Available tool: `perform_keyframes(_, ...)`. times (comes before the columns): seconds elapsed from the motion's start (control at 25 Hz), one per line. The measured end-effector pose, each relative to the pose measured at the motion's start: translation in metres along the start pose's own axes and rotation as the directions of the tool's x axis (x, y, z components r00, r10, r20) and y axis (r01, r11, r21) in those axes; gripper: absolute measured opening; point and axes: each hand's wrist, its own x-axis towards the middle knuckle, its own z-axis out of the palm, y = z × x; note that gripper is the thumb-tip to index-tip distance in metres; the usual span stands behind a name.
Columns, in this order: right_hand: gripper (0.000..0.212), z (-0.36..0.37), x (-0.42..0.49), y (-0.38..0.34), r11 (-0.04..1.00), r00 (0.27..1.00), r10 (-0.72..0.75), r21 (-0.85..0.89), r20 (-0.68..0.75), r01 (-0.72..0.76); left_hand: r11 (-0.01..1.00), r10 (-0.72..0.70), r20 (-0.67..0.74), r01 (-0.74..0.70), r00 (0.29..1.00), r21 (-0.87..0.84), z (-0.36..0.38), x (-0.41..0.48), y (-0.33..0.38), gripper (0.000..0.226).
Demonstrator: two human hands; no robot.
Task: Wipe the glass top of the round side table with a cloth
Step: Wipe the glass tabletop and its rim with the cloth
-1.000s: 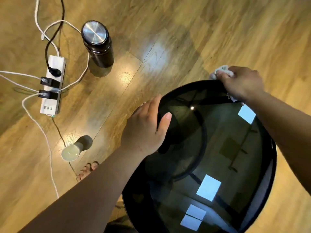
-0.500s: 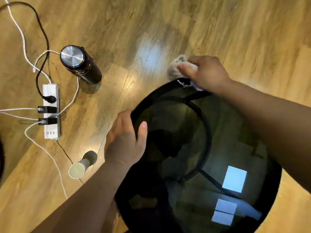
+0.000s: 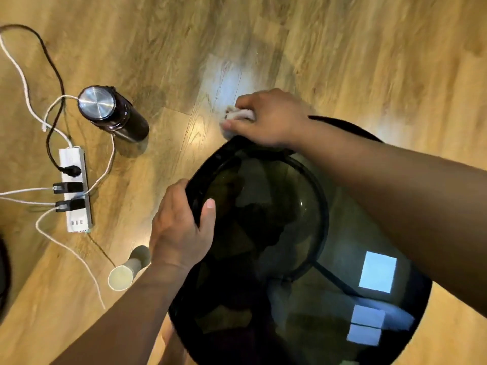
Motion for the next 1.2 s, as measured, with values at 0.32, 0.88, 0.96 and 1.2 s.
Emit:
perform_keyframes(0.32,0.046,-0.004,-0.156,0.196,0.832,0.826,0.544,0.223,-0.149,-0.508,0.995,0.096,-0.056,-0.098,0.994,-0.023,-0.005,-0.003,0.014,0.067)
perform_keyframes(0.88,0.041,-0.003,-0.115,0.186,0.847,0.897,0.395,0.456,-0.198,-0.272,0.606,0.021,0.748,-0.603,0.664,0.518,0.123,-0.016,0.199,0.154)
perform_keyframes(0.96,0.047,0.011,-0.169,0.219,0.737,0.839,0.518,0.586,-0.168,-0.338,0.613,-0.035,0.733,-0.565,0.679,0.552,0.122,-0.012,0.202,0.156)
perform_keyframes(1.2,0.053,0.092,-0.417,0.199,0.287,0.629,0.764,0.795,0.147,-0.534,0.625,-0.171,0.715,-0.486,0.678,0.611,0.129,-0.01,0.22,0.159)
